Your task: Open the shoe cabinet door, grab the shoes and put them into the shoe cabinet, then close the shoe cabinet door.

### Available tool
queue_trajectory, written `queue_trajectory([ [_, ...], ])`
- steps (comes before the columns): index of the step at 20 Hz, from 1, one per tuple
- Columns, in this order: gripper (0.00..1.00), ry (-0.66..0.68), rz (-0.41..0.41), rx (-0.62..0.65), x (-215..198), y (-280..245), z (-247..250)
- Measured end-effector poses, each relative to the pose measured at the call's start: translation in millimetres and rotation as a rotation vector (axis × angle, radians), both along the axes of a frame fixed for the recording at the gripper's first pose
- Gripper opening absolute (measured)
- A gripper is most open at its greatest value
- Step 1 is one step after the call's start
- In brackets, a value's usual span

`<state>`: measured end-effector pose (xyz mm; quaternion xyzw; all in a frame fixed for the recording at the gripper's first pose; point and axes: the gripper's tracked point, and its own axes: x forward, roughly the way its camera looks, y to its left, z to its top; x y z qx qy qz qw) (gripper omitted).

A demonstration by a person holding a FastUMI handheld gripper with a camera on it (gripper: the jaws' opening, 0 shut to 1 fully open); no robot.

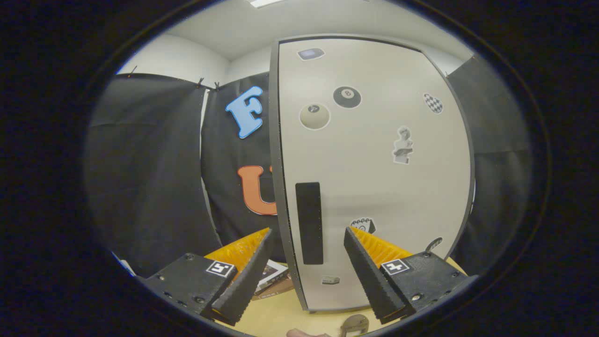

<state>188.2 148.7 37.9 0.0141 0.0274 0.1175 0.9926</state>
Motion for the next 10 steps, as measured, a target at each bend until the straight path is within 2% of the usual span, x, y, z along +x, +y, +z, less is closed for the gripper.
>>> queue_trajectory([
  [2, 0.99, 0.029, -0.011, -0.004, 13.5, 3.0, -6.3],
  [4, 0.9, 0.013, -0.083, -0.016, 31.4, -9.6, -3.7],
  [5, 0.74, 0.018, -0.089, -0.014, 36.7, -9.3, -4.0],
  [6, 0.58, 0.045, -0.062, -0.015, 41.5, -3.5, -9.6],
  [9, 0.41, 0.08, -0.036, 0.008, 51.8, -2.6, -17.9],
  [10, 0.4, 0.075, -0.039, 0.021, 50.9, -2.2, -18.1],
])
